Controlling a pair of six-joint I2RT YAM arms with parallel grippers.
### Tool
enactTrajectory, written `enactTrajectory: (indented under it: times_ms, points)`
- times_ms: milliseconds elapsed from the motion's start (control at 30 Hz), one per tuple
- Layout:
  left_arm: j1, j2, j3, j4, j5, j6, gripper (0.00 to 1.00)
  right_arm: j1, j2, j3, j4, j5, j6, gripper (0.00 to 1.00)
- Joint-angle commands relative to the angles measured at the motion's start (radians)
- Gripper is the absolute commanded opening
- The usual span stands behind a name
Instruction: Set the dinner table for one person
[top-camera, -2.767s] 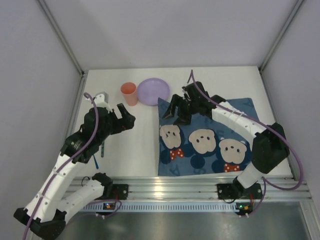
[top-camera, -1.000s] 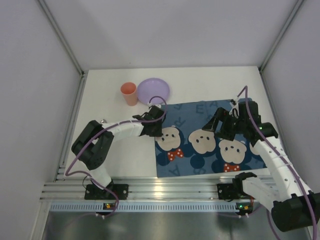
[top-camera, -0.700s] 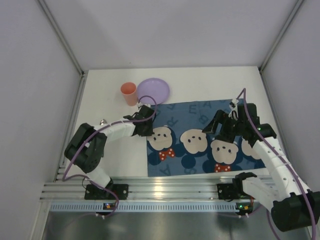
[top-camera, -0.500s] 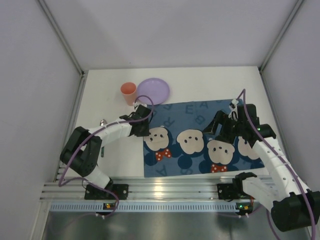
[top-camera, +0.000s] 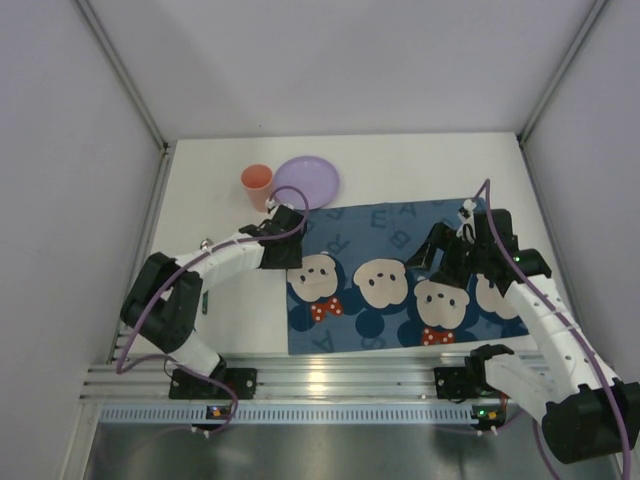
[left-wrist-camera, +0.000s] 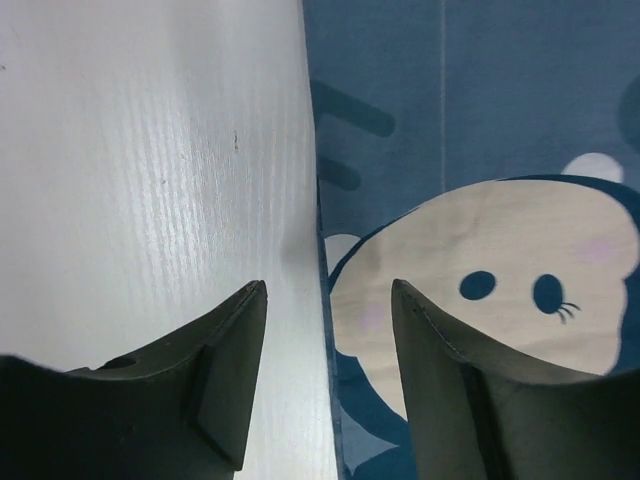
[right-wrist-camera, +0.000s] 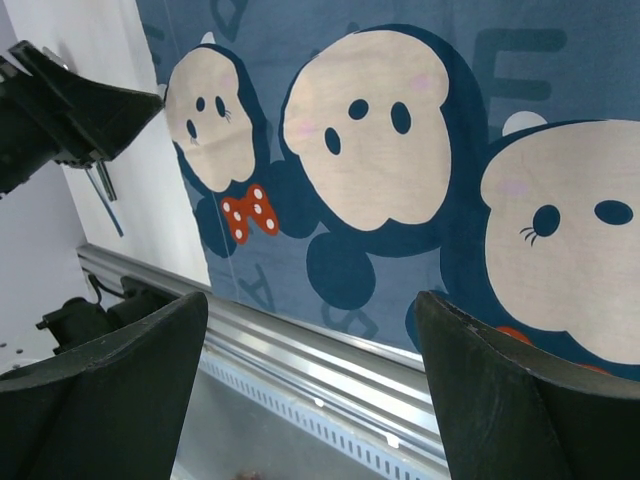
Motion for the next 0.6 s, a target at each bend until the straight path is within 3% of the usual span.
enactTrajectory:
  times_ms: [0, 300, 500, 567]
  points:
    - [-0.001, 0.068, 0.018, -0.026, -0.021, 0.000, 0.58, -0.019, -0.016, 0.008, 0.020, 0.003, -0.016, 0.85]
    - [-0.001, 0.107, -0.002, 0.034, 0.059, 0.006, 0.54, -0.022, -0.022, -0.022, 0.022, 0.014, -0.016, 0.85]
    - [-0.001, 0.137, -0.002, 0.045, 0.103, 0.010, 0.22, -0.024, -0.024, -0.050, 0.031, 0.019, -0.011, 0.84]
    - [-0.001, 0.145, -0.002, 0.028, 0.090, 0.015, 0.06, -0.024, -0.027, -0.056, 0.034, 0.017, -0.010, 0.84]
